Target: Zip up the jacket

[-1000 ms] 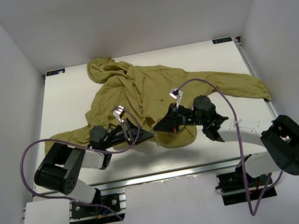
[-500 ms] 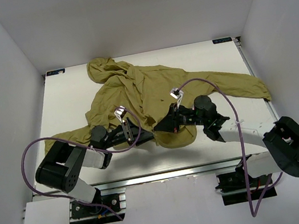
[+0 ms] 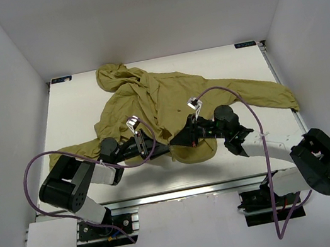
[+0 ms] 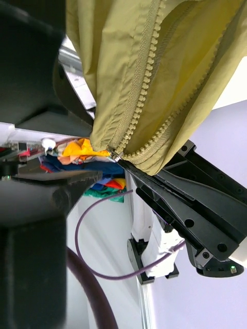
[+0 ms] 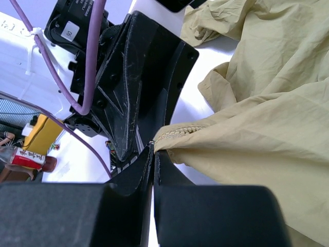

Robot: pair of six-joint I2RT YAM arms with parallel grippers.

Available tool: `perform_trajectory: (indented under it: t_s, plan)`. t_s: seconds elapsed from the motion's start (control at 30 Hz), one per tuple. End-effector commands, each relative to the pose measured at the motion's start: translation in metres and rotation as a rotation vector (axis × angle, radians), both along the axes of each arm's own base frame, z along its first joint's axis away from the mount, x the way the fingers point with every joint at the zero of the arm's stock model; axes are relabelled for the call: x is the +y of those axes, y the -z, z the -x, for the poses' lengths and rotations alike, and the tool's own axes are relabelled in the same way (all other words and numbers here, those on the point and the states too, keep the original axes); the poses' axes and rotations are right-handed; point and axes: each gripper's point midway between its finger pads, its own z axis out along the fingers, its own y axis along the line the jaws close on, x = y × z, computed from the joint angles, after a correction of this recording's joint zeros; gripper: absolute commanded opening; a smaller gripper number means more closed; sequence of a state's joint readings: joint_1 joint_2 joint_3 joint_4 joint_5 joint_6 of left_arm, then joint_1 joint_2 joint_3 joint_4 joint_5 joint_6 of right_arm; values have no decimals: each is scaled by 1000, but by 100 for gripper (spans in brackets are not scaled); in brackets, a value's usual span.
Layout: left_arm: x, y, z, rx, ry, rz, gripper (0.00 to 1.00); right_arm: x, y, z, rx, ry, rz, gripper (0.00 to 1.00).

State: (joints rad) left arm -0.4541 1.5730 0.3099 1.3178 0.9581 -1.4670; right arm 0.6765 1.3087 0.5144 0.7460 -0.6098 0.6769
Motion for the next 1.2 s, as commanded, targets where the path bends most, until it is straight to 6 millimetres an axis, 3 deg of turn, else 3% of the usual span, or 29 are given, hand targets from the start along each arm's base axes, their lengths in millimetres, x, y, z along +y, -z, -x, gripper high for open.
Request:
perform_trajectory:
  t_s: [0.0, 0.17, 0.2, 0.3, 0.63, 0.73, 0.77, 0.83, 0.87, 0.93, 0.97, 1.03, 1.17]
  plan:
    - [1, -33, 3, -203, 12, 91, 39, 4, -13, 3, -42, -27, -29, 0]
    - [1, -33, 2, -206, 13, 92, 27, 5, -17, 3, -45, -31, -40, 0]
    - [1, -33, 2, -206, 15, 92, 17, 6, -16, 3, -43, -34, -40, 0]
    - [0, -32, 2, -203, 18, 91, 0, 8, -19, 6, -36, -53, -56, 0]
    - [4, -33, 15, -246, 50, 72, 0, 19, -34, -3, -9, -56, -84, 0]
    - [5, -25, 17, -252, 56, 14, 0, 23, -31, -8, 50, -50, -51, 0]
    - [4, -12, 15, -237, 56, -42, 0, 26, -37, -12, 48, -50, -47, 0]
    - [4, -15, 12, -289, 35, -97, 0, 28, -34, -17, 70, -38, -13, 0]
    - [4, -3, 7, -305, 40, -189, 0, 28, -30, -19, 99, -27, 20, 0]
    - [5, -10, 0, -378, -16, -283, 0, 28, -29, -21, 105, -21, 28, 0]
    - [10, 3, 2, -367, -10, -363, 0, 28, -30, -21, 105, -23, 23, 0]
    - [12, -9, 2, -401, -43, -354, 0, 30, -36, -17, 107, -48, 5, 0]
    - [12, 7, 14, -301, -4, -336, 0, 32, -43, -16, 105, -69, -5, 0]
